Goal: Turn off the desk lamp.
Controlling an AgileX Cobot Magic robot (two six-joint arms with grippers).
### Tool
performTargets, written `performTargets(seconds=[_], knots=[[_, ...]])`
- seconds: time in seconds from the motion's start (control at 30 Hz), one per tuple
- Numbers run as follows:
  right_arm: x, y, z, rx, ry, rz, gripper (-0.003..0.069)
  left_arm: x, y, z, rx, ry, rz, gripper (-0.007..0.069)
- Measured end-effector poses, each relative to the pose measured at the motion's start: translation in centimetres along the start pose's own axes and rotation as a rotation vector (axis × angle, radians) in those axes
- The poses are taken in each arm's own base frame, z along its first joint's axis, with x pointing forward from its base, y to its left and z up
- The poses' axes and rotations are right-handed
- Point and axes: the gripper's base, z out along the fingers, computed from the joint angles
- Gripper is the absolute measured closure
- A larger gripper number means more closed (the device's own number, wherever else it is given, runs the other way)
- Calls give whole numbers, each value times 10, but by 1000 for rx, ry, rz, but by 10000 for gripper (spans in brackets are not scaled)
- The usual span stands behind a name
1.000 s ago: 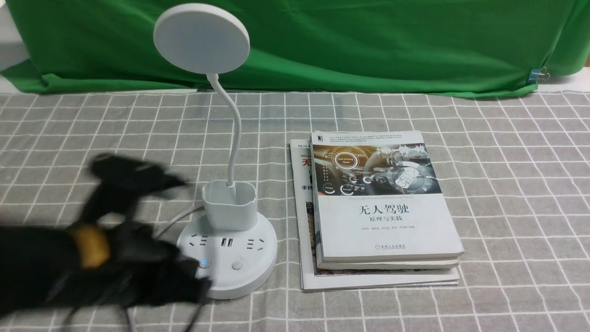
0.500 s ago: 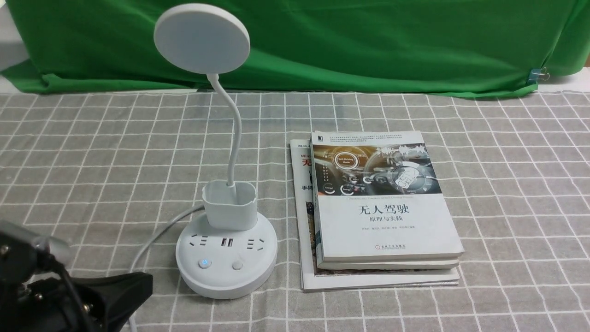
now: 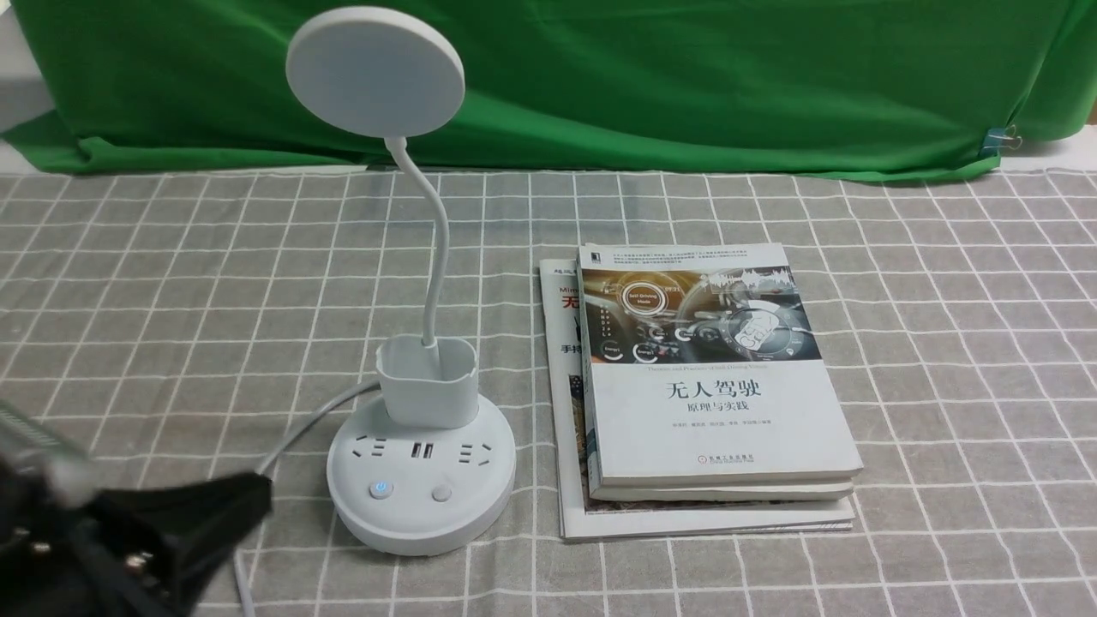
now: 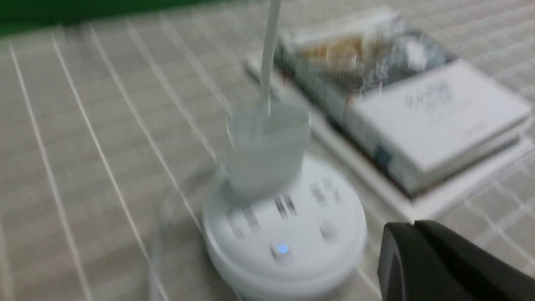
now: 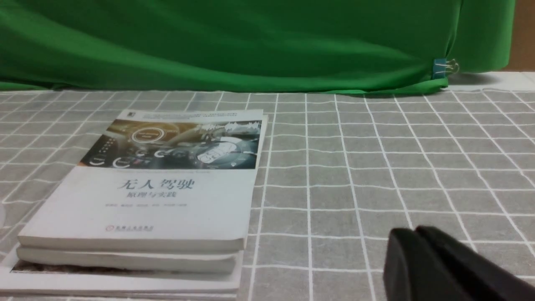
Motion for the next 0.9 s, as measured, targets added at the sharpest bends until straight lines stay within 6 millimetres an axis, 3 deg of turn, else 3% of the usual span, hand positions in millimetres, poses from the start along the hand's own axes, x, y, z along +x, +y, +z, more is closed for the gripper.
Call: performTargets(seconds=[0.17,0.33,0.63,0.9], knots=[[0,0,0,0,0,0,622,-4,14,-27,-166,-178,38,624],[0,0,0,0,0,0,622,17,23,-43,-361,-281,43,624],[0,0,0,0,0,0,622,64,23,-43,-451,-262,6,624],[0,0,0,0,0,0,622,79,21,-39,-411,-134,-62,624]])
